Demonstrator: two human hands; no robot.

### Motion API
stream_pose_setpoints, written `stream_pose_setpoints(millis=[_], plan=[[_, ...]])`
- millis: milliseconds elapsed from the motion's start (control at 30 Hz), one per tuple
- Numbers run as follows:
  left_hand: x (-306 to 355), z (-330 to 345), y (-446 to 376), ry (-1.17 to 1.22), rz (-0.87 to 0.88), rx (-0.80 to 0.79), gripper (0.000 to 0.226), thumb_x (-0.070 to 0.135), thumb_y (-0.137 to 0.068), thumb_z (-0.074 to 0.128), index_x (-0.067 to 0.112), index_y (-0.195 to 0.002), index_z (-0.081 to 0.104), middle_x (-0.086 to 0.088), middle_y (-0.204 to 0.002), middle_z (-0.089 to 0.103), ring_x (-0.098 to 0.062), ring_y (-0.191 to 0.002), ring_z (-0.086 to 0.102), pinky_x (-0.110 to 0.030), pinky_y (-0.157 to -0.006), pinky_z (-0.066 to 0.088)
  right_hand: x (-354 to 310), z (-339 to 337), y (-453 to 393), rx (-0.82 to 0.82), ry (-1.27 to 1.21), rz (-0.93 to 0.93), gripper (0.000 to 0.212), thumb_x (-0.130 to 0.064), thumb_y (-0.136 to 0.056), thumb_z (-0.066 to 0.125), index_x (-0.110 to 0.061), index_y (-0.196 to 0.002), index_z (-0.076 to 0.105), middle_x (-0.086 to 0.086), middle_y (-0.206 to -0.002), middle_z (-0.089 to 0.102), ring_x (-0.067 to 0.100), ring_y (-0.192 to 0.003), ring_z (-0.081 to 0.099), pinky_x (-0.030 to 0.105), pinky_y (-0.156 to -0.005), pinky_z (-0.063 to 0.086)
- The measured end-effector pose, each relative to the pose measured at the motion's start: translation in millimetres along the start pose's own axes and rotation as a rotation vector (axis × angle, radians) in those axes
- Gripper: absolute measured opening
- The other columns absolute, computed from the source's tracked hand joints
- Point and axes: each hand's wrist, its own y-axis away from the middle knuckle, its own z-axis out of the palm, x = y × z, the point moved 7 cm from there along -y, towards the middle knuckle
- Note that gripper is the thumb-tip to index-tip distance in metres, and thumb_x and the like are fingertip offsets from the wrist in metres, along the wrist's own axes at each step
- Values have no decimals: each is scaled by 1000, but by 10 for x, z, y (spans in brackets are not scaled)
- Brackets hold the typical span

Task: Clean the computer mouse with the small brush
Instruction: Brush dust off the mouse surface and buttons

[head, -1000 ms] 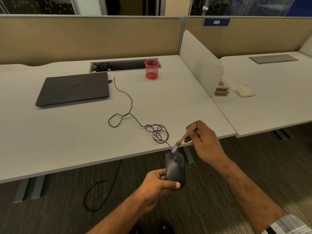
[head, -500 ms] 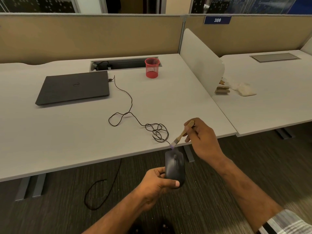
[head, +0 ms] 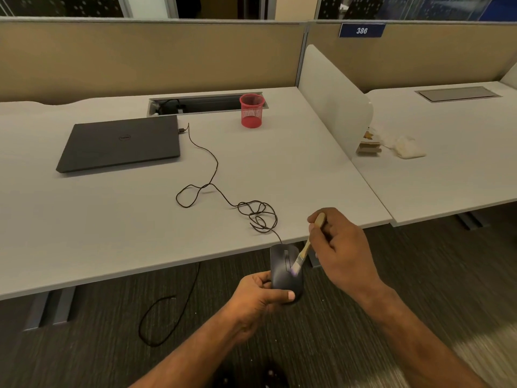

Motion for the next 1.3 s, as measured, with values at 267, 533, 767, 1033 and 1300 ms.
stream_pose_setpoints(millis=[267,533,767,1033,1300], plan=[[-43,12,-11,-32,-8,-23,47,-12,-76,78,4,-119,70,-11,-114,79,-30,-110,75,-30,-80,64,-4,110,62,-101,-56,-6,5,-22,-100,52,-20,-102,56,2,-76,66,17,-69,68,43,-63,58],[0,-23,3,12,-2,-10,49,-13,-75,77,1,-121,68,-12,-113,79,-30,-109,75,-30,-78,64,-110,-26,153,80,-72,-144,8,-27,-99,51,-24,-105,55,-3,-64,58,15,-52,58,32,-45,50],[-46,-76,2,29,-8,0,53,-11,-74,80,-1,-124,66,-15,-117,77,-34,-113,73,-32,-81,64,-95,12,164,71,-52,-109,9,-26,-99,49,-21,-104,55,4,-67,61,24,-56,60,47,-50,50],[-41,23,44,26,-5,-48,50,-14,-76,77,1,-123,67,-14,-116,78,-31,-111,74,-30,-79,64,77,112,12,4,26,6,6,-26,-100,51,-23,-104,54,0,-77,65,18,-70,67,44,-62,58],[-26,18,70,25,-1,-48,52,-13,-76,76,1,-126,65,-14,-118,77,-31,-113,73,-31,-80,64,46,-60,-57,117,-80,-20,8,-23,-98,52,-19,-102,57,0,-80,63,23,-69,66,48,-59,59]])
